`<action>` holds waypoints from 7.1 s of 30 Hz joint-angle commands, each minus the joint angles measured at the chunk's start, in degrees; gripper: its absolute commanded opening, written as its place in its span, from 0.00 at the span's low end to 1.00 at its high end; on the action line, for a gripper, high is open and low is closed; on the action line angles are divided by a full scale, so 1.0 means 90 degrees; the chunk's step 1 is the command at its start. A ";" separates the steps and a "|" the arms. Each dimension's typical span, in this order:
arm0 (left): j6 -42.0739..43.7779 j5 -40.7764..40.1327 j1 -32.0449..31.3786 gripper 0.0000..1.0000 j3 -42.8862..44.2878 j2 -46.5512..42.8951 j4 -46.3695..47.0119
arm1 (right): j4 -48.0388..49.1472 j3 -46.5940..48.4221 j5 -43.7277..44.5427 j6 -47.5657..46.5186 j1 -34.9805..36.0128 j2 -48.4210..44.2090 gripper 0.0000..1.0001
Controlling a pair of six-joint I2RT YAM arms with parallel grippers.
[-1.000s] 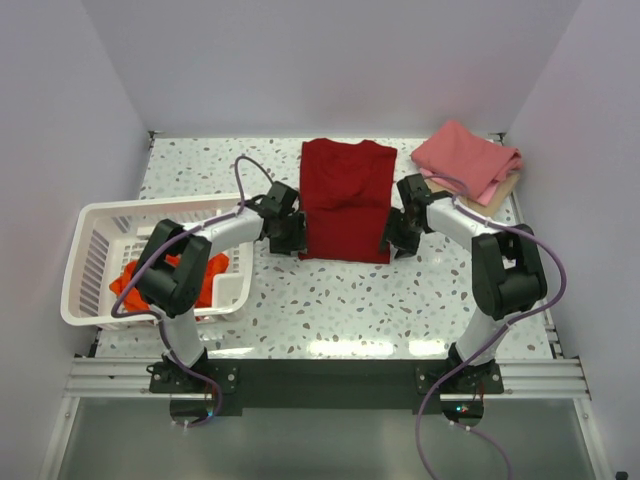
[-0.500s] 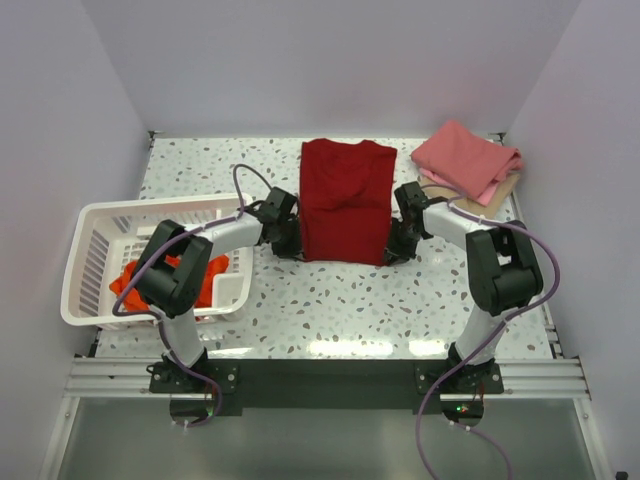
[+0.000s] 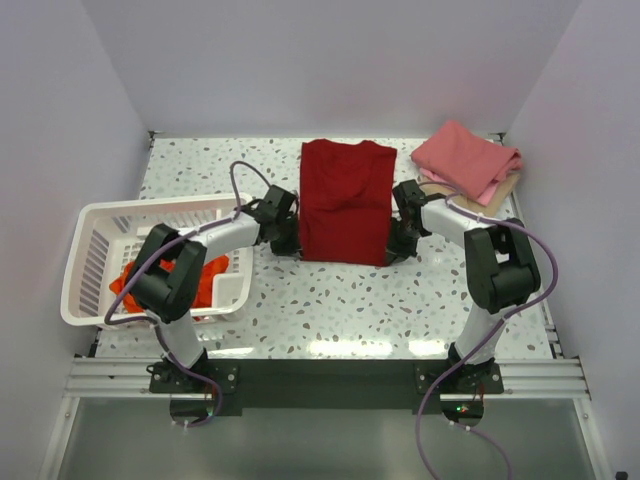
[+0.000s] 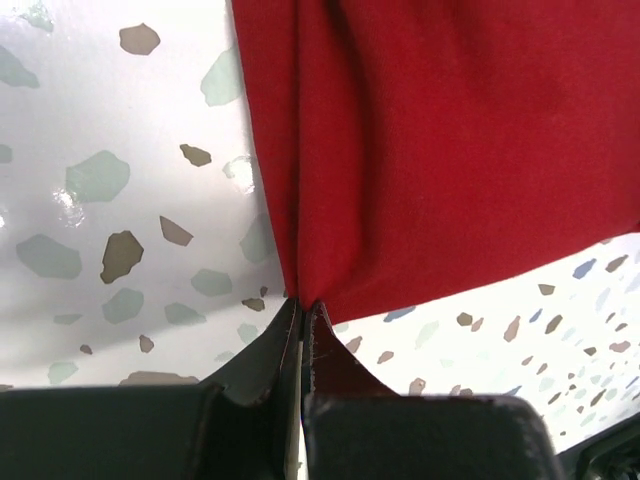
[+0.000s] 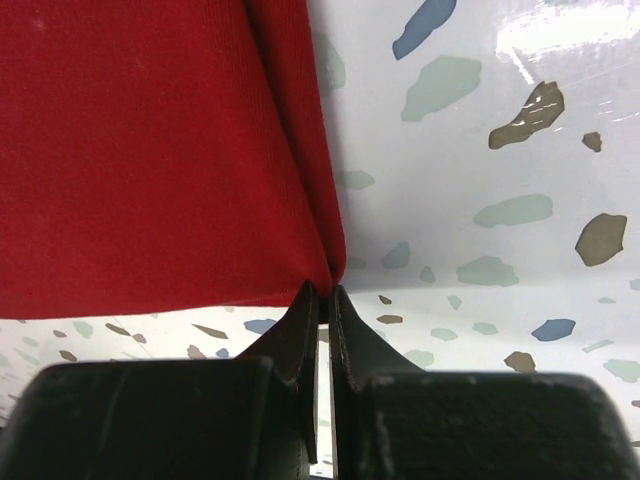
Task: Fold and stack the t-shirts
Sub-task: Fold the tshirt, then neatly place the folded tshirt to the corner
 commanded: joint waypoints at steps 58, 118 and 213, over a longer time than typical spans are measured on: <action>-0.0215 0.0592 -0.1117 0.00 -0.0690 -0.4792 -0.2699 | -0.4919 0.0340 -0.0148 0.0489 0.1217 -0.4625 0.00; 0.0820 -0.0229 0.0621 1.00 0.4635 0.1195 -0.1538 | -0.0955 0.3818 -0.1298 -0.0848 -0.1507 -0.0023 0.99; 0.0682 0.1412 0.1187 0.75 0.0972 -0.0475 -0.0335 | -0.0710 0.4548 0.0056 -0.0956 -0.0101 0.1731 0.00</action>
